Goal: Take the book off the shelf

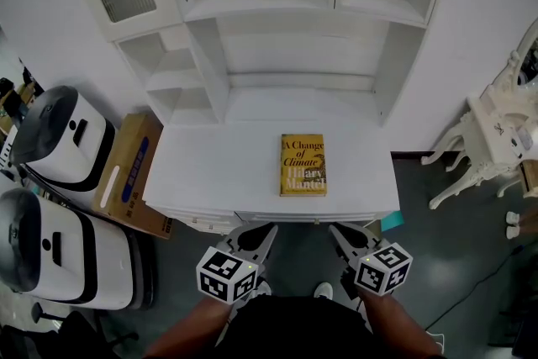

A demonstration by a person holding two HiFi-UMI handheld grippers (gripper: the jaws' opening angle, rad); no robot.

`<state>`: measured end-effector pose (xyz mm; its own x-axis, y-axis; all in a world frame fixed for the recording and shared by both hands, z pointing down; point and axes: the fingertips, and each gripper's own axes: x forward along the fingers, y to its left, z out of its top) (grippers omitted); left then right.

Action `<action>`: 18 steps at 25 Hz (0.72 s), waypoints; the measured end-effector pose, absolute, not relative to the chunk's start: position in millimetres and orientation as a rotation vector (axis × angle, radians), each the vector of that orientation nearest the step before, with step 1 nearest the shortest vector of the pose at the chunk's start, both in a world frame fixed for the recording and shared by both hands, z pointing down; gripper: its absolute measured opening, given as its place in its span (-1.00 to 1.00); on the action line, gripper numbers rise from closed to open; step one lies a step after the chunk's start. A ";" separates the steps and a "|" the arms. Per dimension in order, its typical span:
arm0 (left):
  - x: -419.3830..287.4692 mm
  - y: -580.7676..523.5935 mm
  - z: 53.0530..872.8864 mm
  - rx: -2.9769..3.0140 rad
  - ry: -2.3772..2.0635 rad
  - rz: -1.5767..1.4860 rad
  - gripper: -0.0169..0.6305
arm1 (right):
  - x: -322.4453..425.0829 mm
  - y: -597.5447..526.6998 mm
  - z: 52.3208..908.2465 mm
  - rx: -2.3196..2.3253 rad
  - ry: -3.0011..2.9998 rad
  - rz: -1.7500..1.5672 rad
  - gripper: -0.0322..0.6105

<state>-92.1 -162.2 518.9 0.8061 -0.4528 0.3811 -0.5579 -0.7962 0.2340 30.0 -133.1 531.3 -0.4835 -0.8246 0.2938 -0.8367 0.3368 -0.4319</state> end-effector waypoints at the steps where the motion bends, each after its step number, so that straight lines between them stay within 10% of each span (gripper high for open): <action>1: -92.1 -162.4 518.7 2.659 -0.761 0.440 -0.91 | 29.4 -133.2 530.8 1.588 -2.547 0.844 -0.81; 18: -95.2 -159.4 521.2 2.666 -0.746 0.447 -0.91 | 26.8 -131.9 531.9 1.601 -2.529 0.839 -0.81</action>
<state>-95.2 -159.4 521.2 0.8130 -0.4390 0.3825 -0.5445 -0.8058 0.2326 26.8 -131.9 531.9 -0.4691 -0.8288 0.3050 -0.8467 0.3239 -0.4220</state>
